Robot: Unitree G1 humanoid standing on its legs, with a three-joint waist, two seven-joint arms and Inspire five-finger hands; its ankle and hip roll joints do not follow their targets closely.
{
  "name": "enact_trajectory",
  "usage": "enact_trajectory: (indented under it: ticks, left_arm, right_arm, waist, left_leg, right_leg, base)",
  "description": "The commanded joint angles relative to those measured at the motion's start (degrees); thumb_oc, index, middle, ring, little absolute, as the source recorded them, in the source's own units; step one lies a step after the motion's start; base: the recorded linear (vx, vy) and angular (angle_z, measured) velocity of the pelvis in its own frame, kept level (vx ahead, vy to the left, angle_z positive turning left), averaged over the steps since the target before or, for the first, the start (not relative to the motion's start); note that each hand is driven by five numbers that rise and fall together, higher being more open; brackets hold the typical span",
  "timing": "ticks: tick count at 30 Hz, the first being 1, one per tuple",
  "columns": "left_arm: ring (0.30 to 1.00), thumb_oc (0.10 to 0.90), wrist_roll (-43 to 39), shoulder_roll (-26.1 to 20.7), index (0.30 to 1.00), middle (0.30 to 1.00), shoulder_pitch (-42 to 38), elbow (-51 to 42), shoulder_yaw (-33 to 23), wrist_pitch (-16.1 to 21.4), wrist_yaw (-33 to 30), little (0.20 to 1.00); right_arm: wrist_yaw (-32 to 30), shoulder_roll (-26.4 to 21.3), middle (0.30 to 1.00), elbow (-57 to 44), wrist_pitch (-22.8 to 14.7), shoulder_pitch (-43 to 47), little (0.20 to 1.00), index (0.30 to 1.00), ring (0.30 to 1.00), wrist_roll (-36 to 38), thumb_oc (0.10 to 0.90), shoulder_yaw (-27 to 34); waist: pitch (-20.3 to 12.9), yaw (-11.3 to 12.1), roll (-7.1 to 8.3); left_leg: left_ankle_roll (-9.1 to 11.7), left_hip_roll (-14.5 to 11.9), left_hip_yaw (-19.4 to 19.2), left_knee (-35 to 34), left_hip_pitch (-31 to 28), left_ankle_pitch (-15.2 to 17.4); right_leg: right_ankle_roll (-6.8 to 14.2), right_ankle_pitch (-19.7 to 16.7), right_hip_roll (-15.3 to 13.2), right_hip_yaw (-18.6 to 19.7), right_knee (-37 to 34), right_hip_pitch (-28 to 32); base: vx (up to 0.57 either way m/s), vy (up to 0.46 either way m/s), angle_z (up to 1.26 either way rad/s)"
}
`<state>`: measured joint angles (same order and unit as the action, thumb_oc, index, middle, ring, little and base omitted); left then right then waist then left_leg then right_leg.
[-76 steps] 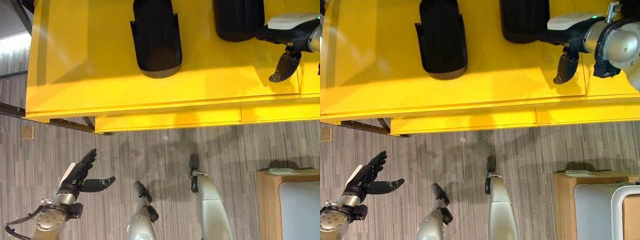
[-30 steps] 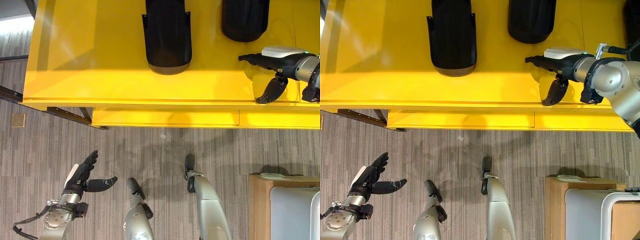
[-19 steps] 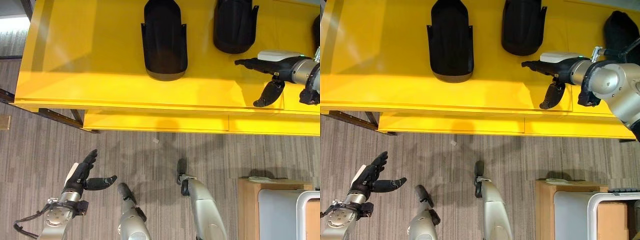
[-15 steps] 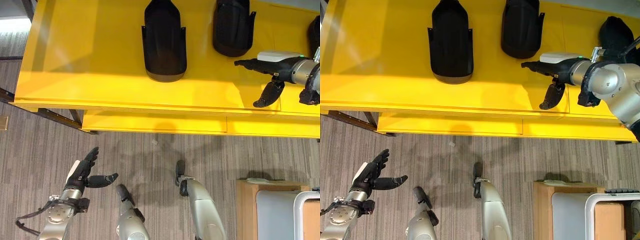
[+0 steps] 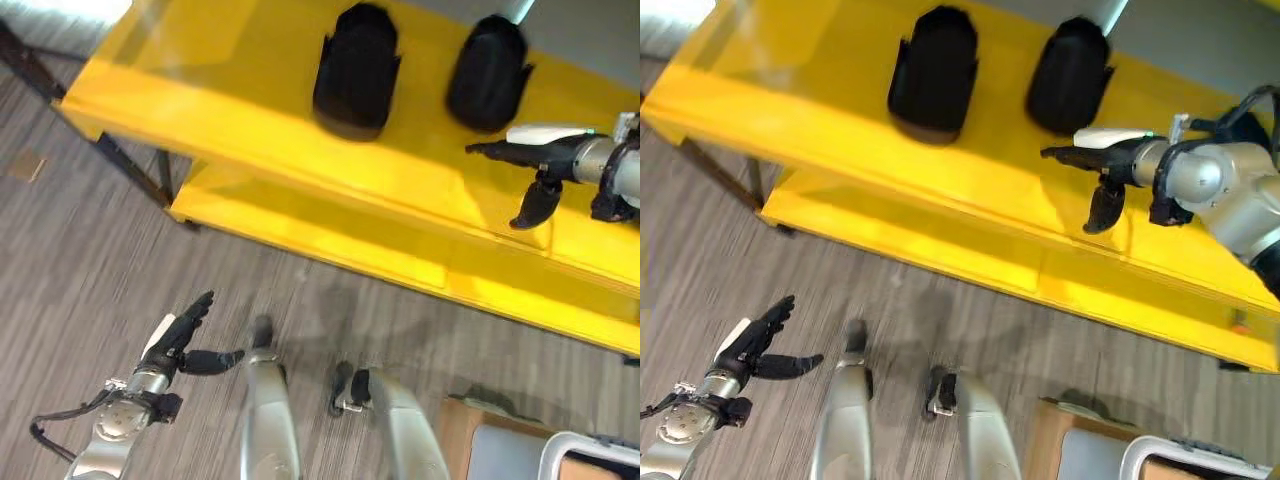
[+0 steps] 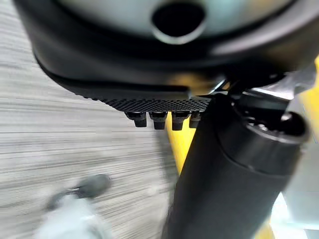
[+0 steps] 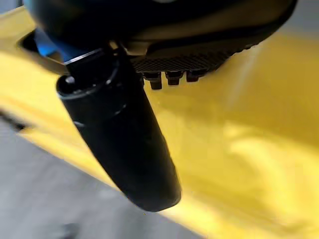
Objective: Move parts from the plastic box to the shelf.
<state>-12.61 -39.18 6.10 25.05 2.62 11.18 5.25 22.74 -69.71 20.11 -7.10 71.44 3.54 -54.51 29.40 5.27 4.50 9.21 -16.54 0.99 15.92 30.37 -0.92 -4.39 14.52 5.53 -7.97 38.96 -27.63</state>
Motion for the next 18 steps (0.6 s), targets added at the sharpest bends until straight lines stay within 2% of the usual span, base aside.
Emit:
enact_trajectory:
  ticks: [1, 5, 6, 11, 18]
  left_arm:
    - [1.000, 0.900, 0.0, -2.2, 1.000, 1.000, 1.1, -6.3, -3.2, 5.3, -0.7, 1.000]
    - [1.000, 0.900, 0.0, -2.2, 1.000, 1.000, 1.1, -6.3, -3.2, 5.3, -0.7, 1.000]
    - [1.000, 0.900, -0.3, -3.2, 1.000, 1.000, 0.0, -7.4, -2.2, 5.6, -1.3, 1.000]
    - [1.000, 0.900, -1.9, -3.9, 1.000, 1.000, 2.8, -9.0, -5.5, 6.0, -1.0, 1.000]
    - [1.000, 0.900, -2.2, -3.7, 1.000, 1.000, 4.6, -9.7, -7.9, 6.0, -1.2, 1.000]
  right_arm:
    - [-4.2, -7.6, 1.000, 0.8, -0.2, 5.3, 1.000, 1.000, 1.000, 1.8, 0.900, 3.5]
    - [-4.2, -7.6, 1.000, 0.8, -0.2, 5.4, 1.000, 1.000, 1.000, 1.8, 0.900, 3.4]
    - [-5.4, -7.8, 1.000, 0.2, -0.2, 11.3, 1.000, 1.000, 1.000, 4.0, 0.900, -0.3]
    - [-5.2, -7.0, 1.000, 0.5, 0.2, 17.6, 1.000, 1.000, 1.000, 4.7, 0.900, -5.1]
    - [-5.1, -6.4, 1.000, -0.9, 0.4, 22.1, 1.000, 1.000, 1.000, 5.1, 0.900, -7.7]
  waist:
    - [-3.8, -5.2, 0.90]
    - [-3.8, -5.3, 0.88]
    - [-4.9, -6.2, 1.30]
    - [-7.4, -6.7, 1.88]
    - [-9.1, -6.9, 2.26]
  left_leg:
    - [-3.1, 2.1, -7.0, -0.6, -0.6, -10.0]
    - [-3.1, 2.1, -7.0, -0.6, -0.6, -10.0]
    - [-4.8, 2.6, -9.9, 2.9, -1.1, -6.6]
    - [-5.9, 1.9, -11.7, 4.4, -0.7, -4.5]
    - [-5.7, 2.0, -12.5, 2.7, -1.4, -4.2]
  right_leg:
    - [5.6, -3.7, -9.1, 5.5, 1.7, 2.0]
    - [5.6, -3.7, -9.1, 5.6, 1.7, 1.9]
    - [6.0, -4.6, -10.8, 8.4, -0.8, 2.5]
    - [6.5, -6.4, -10.7, 9.3, -5.0, 2.2]
    - [7.4, -8.0, -11.1, 9.4, -10.1, 3.5]
  base:
    - [0.11, 0.097, -0.27]
    - [0.05, 0.056, -0.14]
    - [0.26, 0.256, -0.35]
    - [0.12, 0.090, -0.62]
    - [0.03, 0.029, 0.04]
